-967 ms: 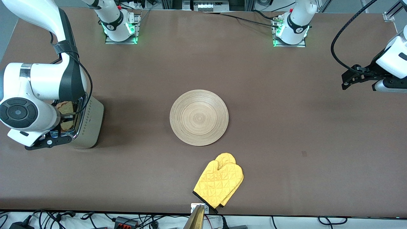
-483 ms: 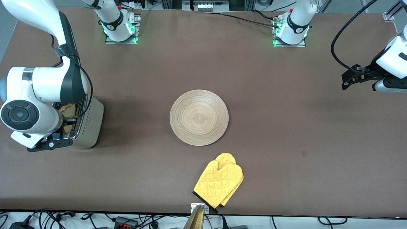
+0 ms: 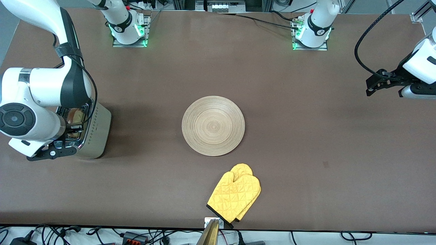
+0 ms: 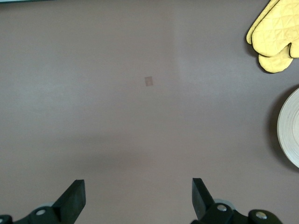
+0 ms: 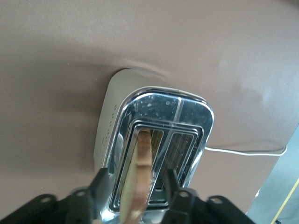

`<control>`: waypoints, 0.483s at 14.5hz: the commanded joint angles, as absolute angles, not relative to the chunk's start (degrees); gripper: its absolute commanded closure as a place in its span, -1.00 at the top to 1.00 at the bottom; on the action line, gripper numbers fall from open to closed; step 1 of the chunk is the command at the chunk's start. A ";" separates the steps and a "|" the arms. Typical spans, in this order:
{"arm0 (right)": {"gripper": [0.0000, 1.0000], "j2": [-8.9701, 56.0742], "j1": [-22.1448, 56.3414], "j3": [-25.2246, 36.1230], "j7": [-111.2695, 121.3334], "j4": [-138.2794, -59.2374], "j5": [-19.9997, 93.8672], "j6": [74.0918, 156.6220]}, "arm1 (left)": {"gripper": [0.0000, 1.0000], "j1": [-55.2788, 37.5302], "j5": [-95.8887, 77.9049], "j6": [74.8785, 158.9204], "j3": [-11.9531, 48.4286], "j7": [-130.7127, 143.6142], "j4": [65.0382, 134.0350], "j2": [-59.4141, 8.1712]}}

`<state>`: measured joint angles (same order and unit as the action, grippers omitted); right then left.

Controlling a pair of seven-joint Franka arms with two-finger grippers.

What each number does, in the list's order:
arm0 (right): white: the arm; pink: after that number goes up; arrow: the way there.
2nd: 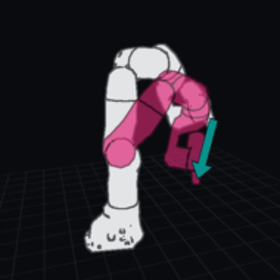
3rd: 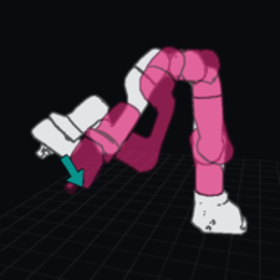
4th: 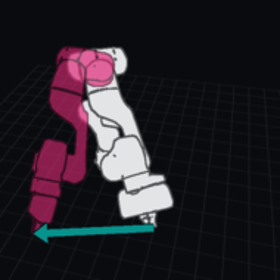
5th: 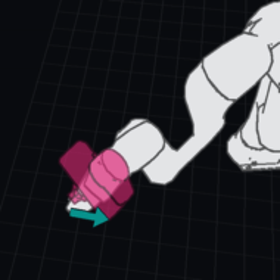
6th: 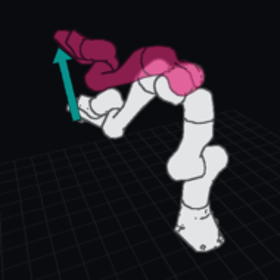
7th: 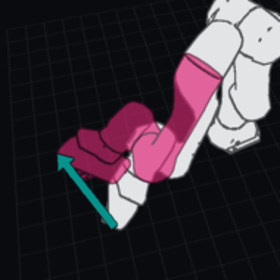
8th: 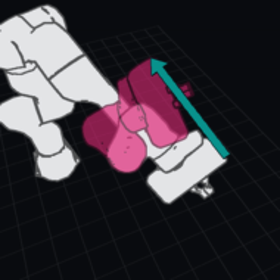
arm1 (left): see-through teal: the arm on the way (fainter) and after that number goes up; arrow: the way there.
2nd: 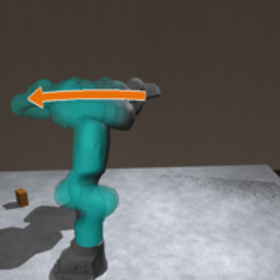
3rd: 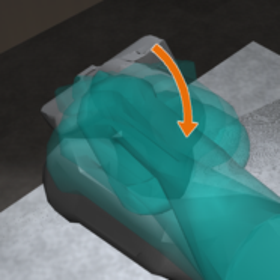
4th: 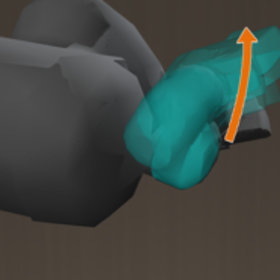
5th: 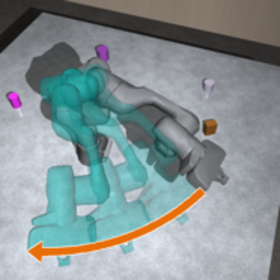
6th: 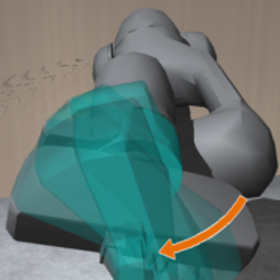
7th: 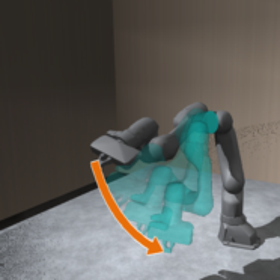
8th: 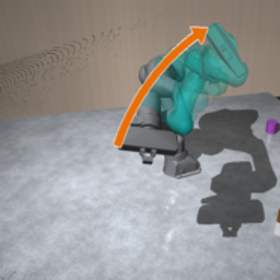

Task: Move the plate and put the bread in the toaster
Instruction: 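Open the right gripper and lift it away from the toaster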

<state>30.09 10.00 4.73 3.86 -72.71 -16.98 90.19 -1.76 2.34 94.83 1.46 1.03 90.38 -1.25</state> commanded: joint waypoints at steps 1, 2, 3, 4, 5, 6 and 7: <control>0.45 27.69 9.84 4.75 4.92 -74.00 -15.82 88.69 | 1.00 -1.76 3.25 93.87 1.49 1.41 89.12 -1.76; 0.56 27.51 9.84 4.75 4.92 -74.00 -15.82 87.90 | 1.00 -1.76 3.25 93.87 1.58 1.41 89.12 -1.76; 1.00 26.55 9.84 4.57 4.92 -74.00 -15.82 86.67 | 1.00 -1.67 3.25 93.87 1.50 1.41 89.12 -1.76; 1.00 25.76 9.84 4.48 4.92 -74.00 -15.30 85.36 | 1.00 -1.67 3.25 93.87 1.49 1.41 89.12 -1.76; 1.00 24.79 9.93 4.57 4.92 -73.92 -13.38 84.38 | 1.00 -1.67 3.25 93.87 1.49 1.41 89.12 -1.76; 1.00 24.00 9.84 5.09 4.83 -73.83 -10.05 83.50 | 1.00 -1.67 3.25 93.87 1.49 1.41 89.12 -1.76; 1.00 23.04 9.58 5.45 4.57 -73.83 -6.54 82.97 | 1.00 -1.67 3.25 93.87 1.49 1.41 89.12 -1.76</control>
